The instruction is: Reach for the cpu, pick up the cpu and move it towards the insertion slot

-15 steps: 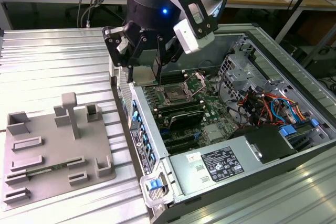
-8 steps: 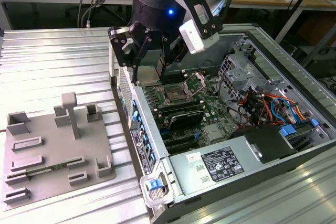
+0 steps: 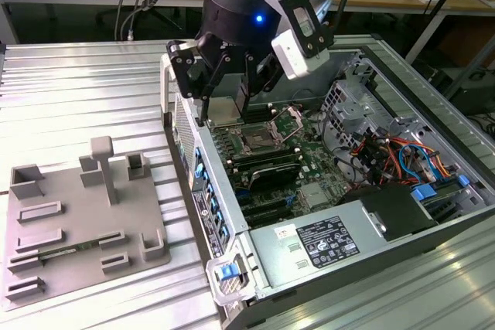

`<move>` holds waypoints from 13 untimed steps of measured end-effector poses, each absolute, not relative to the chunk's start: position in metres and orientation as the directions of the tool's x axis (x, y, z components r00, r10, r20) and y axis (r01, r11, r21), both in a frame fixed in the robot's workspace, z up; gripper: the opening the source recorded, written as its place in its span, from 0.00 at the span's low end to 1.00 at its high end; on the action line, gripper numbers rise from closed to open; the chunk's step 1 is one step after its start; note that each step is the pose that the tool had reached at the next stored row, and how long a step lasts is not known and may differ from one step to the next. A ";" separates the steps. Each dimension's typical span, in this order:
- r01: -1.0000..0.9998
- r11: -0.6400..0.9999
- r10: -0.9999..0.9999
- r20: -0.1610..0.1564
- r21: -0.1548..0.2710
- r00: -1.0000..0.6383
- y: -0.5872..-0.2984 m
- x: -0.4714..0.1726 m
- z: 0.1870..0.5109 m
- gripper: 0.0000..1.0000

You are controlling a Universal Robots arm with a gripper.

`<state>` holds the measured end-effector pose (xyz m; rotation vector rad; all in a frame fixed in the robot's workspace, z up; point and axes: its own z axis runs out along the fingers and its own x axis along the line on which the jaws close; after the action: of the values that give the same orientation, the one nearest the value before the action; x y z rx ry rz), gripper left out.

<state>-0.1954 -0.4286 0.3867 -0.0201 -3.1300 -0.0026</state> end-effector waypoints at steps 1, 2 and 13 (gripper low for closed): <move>0.013 1.000 0.013 0.012 0.002 -1.000 -0.429 -0.194 0.387 0.55; 0.013 1.000 0.013 0.012 0.002 -1.000 -0.429 -0.194 0.386 0.55; 0.013 1.000 0.013 0.012 -0.001 -1.000 -0.428 -0.180 0.384 0.55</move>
<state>-0.1805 -0.4278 0.3837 -0.0201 -3.1300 0.0010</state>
